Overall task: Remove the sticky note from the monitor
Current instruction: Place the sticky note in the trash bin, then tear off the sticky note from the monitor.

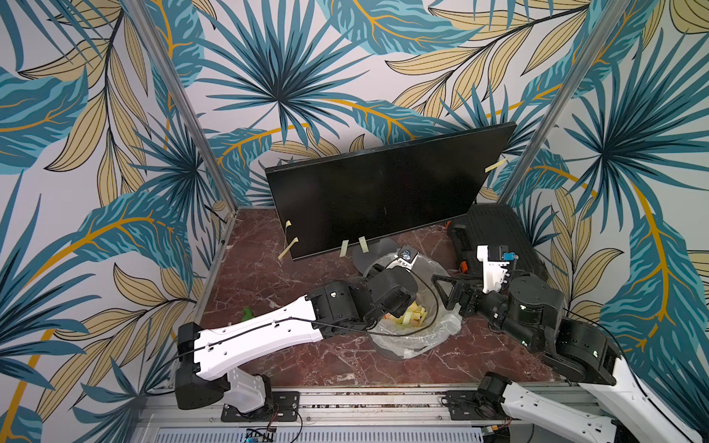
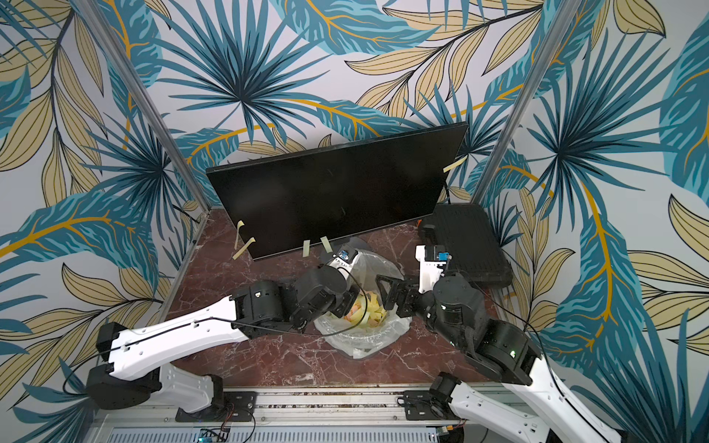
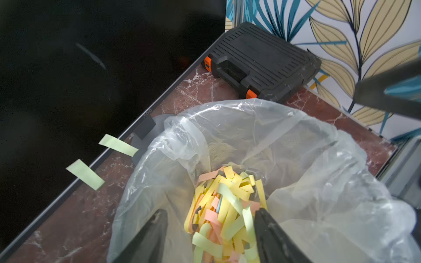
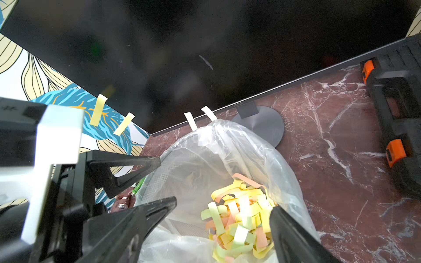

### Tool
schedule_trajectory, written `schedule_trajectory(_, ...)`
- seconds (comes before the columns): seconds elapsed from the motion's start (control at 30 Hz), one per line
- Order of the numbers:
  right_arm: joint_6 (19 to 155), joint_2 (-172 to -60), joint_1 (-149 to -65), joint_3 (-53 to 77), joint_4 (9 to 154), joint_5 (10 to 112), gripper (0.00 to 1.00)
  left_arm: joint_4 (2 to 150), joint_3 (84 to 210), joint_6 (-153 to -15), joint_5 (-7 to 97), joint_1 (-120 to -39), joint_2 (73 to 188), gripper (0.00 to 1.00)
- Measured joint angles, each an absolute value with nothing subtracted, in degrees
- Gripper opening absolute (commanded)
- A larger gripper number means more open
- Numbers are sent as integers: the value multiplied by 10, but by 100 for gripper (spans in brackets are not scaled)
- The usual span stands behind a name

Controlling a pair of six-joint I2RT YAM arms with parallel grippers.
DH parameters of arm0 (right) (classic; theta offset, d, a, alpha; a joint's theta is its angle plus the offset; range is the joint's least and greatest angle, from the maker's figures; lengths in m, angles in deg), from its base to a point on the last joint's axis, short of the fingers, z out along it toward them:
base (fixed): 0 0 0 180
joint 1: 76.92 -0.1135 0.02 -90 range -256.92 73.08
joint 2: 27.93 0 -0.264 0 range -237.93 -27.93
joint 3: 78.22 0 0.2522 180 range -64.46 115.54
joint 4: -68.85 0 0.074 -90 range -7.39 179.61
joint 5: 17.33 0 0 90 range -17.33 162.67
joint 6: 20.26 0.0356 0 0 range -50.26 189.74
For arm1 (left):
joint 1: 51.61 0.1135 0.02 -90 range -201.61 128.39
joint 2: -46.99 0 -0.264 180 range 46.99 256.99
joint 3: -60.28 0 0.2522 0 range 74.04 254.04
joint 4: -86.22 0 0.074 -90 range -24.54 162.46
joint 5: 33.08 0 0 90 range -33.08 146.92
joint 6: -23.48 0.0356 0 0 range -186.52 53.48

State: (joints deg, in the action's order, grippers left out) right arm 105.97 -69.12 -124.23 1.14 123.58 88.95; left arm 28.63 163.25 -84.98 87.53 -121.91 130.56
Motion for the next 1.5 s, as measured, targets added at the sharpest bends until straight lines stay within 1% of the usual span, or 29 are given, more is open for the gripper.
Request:
schedule_trajectory(0.03,1060,-693,-1242,11,1236,889,89,288,1633,-848,881,-1219,1304,100)
schedule_trajectory(0.23,1054,-708,-1242,13,1236,887,90,316,1628,-830,920,-1220,1275,100)
schedule_trajectory(0.43,1046,-716,-1242,16,1231,876,91,408,1545,-819,981,-1220,1165,100)
schedule_trajectory(0.6,1042,-734,-1242,33,1222,858,91,461,1485,-823,1008,-1198,1074,100)
schedule_trajectory(0.8,1037,-774,-1242,47,1186,814,90,460,1470,-821,1048,-1171,1004,100)
schedule_trajectory(1.03,1036,-838,-1242,74,1146,750,88,403,1470,-822,1105,-1134,931,100)
schedule_trajectory(1.1,1036,-855,-1242,83,1128,730,88,362,1482,-826,1116,-1107,918,100)
schedule_trajectory(1.2,1039,-875,-1243,92,1107,709,87,301,1514,-838,1104,-1042,921,100)
schedule_trajectory(1.37,1046,-919,-1254,109,1071,684,86,228,1542,-857,1022,-926,951,100)
schedule_trajectory(1.5,1048,-952,-1274,129,1052,679,86,208,1542,-860,960,-887,992,100)
